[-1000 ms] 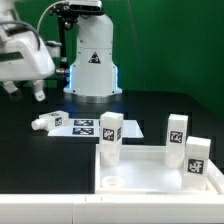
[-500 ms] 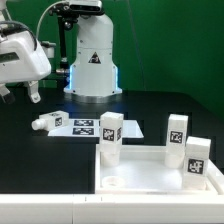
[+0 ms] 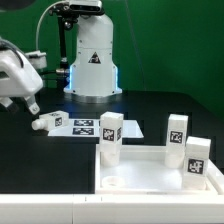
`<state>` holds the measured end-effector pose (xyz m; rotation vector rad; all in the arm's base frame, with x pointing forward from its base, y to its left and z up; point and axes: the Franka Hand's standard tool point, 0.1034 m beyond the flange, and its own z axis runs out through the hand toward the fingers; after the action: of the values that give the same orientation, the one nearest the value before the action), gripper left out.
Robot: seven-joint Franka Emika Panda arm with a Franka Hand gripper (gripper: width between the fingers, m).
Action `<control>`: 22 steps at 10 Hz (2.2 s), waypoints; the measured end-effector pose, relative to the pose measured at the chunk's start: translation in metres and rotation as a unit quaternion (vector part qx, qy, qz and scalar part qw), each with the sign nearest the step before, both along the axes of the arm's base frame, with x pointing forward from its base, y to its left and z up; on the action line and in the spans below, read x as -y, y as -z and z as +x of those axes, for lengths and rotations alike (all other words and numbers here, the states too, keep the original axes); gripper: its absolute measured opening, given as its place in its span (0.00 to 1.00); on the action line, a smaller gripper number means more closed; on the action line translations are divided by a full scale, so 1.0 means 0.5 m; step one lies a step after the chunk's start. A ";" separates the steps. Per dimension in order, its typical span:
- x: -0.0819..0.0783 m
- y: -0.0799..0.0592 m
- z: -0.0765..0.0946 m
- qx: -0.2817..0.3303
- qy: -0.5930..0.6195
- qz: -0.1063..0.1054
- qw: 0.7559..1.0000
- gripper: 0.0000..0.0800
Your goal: Assemble square table
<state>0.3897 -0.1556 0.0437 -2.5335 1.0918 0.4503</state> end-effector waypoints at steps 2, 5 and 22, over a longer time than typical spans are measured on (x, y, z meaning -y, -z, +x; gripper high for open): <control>0.004 0.000 -0.002 -0.001 0.001 0.002 1.000 0.81; -0.043 0.013 -0.060 -0.077 0.041 0.073 0.994 0.81; -0.072 0.068 -0.168 -0.144 0.073 0.104 0.981 0.51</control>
Offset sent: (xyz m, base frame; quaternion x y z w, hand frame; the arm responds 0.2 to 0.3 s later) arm -0.0333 0.0272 -0.0109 0.0682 -0.1946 0.1110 0.9722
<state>0.3059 -0.1194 0.0097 -2.2347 1.2498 0.8618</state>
